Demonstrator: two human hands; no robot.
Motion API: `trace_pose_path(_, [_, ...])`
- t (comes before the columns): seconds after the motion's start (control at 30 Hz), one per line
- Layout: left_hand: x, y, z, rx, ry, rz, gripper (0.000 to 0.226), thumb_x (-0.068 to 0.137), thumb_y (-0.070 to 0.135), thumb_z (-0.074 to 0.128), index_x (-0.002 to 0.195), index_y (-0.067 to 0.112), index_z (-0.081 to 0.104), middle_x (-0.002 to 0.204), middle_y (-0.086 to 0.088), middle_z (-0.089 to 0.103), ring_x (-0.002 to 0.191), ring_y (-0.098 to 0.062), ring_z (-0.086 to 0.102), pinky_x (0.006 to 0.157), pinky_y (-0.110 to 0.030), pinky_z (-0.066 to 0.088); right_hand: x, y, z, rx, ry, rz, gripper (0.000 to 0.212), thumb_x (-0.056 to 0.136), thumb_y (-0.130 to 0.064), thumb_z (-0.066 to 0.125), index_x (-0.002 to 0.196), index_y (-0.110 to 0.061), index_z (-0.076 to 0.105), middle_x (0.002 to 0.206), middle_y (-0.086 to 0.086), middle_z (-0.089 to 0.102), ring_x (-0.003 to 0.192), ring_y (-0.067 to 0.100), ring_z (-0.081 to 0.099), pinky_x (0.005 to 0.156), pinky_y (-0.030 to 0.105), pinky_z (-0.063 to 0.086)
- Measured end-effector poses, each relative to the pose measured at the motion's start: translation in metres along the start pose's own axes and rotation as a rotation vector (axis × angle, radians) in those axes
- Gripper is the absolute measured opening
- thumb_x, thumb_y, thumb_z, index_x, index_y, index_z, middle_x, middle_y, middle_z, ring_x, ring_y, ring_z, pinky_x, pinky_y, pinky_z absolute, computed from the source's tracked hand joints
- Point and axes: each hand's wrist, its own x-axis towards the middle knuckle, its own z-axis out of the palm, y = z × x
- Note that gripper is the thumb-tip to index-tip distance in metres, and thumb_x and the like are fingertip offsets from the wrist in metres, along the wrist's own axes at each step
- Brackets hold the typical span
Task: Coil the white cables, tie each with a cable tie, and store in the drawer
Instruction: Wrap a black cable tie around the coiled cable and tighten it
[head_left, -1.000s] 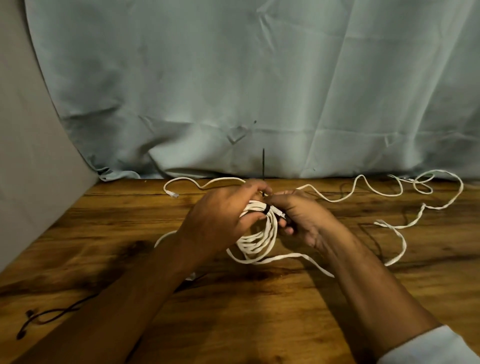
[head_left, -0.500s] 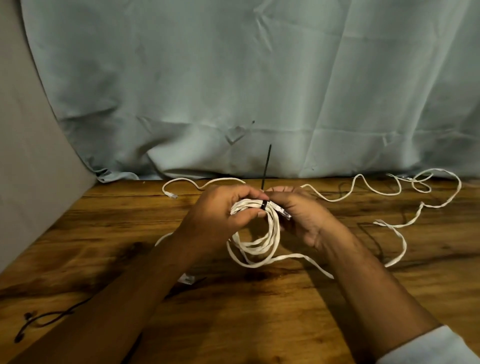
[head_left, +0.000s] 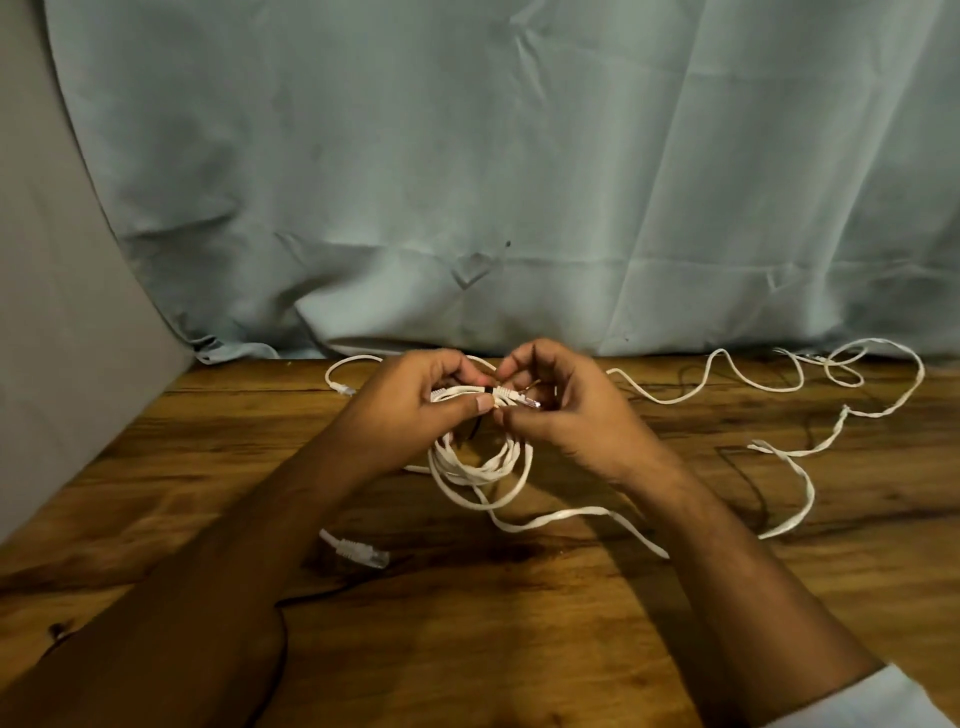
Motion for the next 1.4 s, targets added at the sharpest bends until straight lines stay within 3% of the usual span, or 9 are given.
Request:
trace_pose_path(0.17, [0.003, 0.003, 0.004, -0.051, 0.001, -0.046, 0.018, 0.082, 0.036, 0.071, 0.095, 0.023, 0.071, 0.084, 0.000, 0.077, 0.077, -0.023, 0.073, 0.074, -0.048, 0.057, -0.002, 0.000, 0.008, -0.269, 0.003, -0.102, 0.032, 0.076, -0.014, 0.070, 0.101, -0.030, 0.056, 0.092, -0.006, 0.063, 0.076, 0.011, 0.059, 0.067, 0.043, 0.053])
trace_pose_path(0.27, [0.005, 0.003, 0.007, -0.153, -0.013, -0.116, 0.010, 0.087, 0.023, 0.075, 0.092, 0.017, 0.068, 0.080, -0.005, 0.076, 0.067, -0.015, 0.071, 0.061, -0.029, 0.053, -0.001, 0.001, 0.010, -0.529, 0.021, -0.207, 0.036, 0.079, -0.016, 0.069, 0.100, -0.037, 0.049, 0.103, -0.010, 0.056, 0.092, 0.006, 0.057, 0.075, 0.031, 0.048])
trace_pose_path(0.33, [0.006, 0.005, 0.007, -0.229, 0.003, -0.178, 0.008, 0.092, 0.007, 0.072, 0.090, 0.013, 0.067, 0.075, -0.006, 0.075, 0.057, -0.005, 0.067, 0.054, -0.018, 0.047, -0.002, 0.001, 0.011, -0.622, 0.046, -0.269, 0.037, 0.084, -0.015, 0.072, 0.105, -0.035, 0.050, 0.108, -0.013, 0.051, 0.098, 0.007, 0.056, 0.079, 0.036, 0.052])
trace_pose_path(0.47, [0.004, 0.008, 0.006, -0.354, 0.043, -0.312, 0.008, 0.093, 0.002, 0.068, 0.093, 0.010, 0.071, 0.080, -0.010, 0.076, 0.069, -0.015, 0.071, 0.069, -0.030, 0.054, -0.004, 0.000, 0.012, -0.764, 0.041, -0.337, 0.032, 0.088, -0.018, 0.074, 0.112, -0.026, 0.055, 0.118, -0.008, 0.048, 0.101, 0.017, 0.058, 0.080, 0.043, 0.055])
trace_pose_path(0.7, [0.001, 0.012, 0.008, -0.420, 0.109, -0.315, 0.008, 0.094, 0.001, 0.065, 0.094, 0.006, 0.071, 0.066, 0.003, 0.071, 0.052, -0.002, 0.063, 0.051, -0.015, 0.048, -0.005, 0.003, 0.012, -0.858, 0.112, -0.522, 0.015, 0.093, -0.020, 0.070, 0.107, -0.016, 0.073, 0.114, 0.002, 0.063, 0.101, 0.024, 0.061, 0.078, 0.045, 0.053])
trace_pose_path(0.9, [-0.004, 0.009, 0.007, -0.211, -0.053, -0.143, 0.008, 0.096, 0.009, 0.065, 0.092, 0.016, 0.068, 0.060, 0.014, 0.065, 0.051, 0.001, 0.053, 0.052, -0.018, 0.043, -0.002, 0.008, 0.006, -0.660, 0.137, -0.453, 0.012, 0.098, -0.022, 0.066, 0.102, -0.016, 0.076, 0.099, -0.003, 0.068, 0.093, 0.017, 0.066, 0.077, 0.045, 0.054])
trace_pose_path(1.13, [-0.010, 0.013, 0.018, 0.273, 0.039, 0.037, 0.032, 0.091, 0.033, 0.062, 0.119, 0.030, 0.046, 0.105, 0.006, 0.074, 0.102, -0.016, 0.067, 0.087, -0.043, 0.051, 0.000, 0.012, 0.009, -0.391, 0.173, -0.301, 0.004, 0.094, -0.015, 0.074, 0.091, -0.013, 0.076, 0.086, 0.000, 0.070, 0.080, 0.013, 0.067, 0.071, 0.044, 0.055])
trace_pose_path(1.27, [-0.012, 0.019, 0.021, 0.365, 0.009, 0.086, 0.050, 0.098, 0.028, 0.062, 0.138, 0.034, 0.034, 0.104, 0.010, 0.072, 0.097, -0.012, 0.064, 0.083, -0.033, 0.047, 0.002, 0.012, 0.003, -0.045, 0.177, -0.044, 0.014, 0.095, -0.011, 0.073, 0.081, -0.012, 0.073, 0.067, 0.004, 0.068, 0.061, 0.013, 0.057, 0.059, 0.029, 0.046])
trace_pose_path(1.4, [-0.013, 0.022, 0.024, 0.399, 0.012, 0.204, 0.042, 0.097, 0.027, 0.063, 0.132, 0.032, 0.041, 0.101, 0.006, 0.072, 0.095, -0.016, 0.066, 0.081, -0.039, 0.048, 0.003, 0.008, 0.000, 0.198, 0.189, 0.143, 0.015, 0.093, -0.006, 0.072, 0.081, 0.002, 0.069, 0.066, 0.016, 0.059, 0.050, 0.014, 0.049, 0.048, 0.023, 0.039])
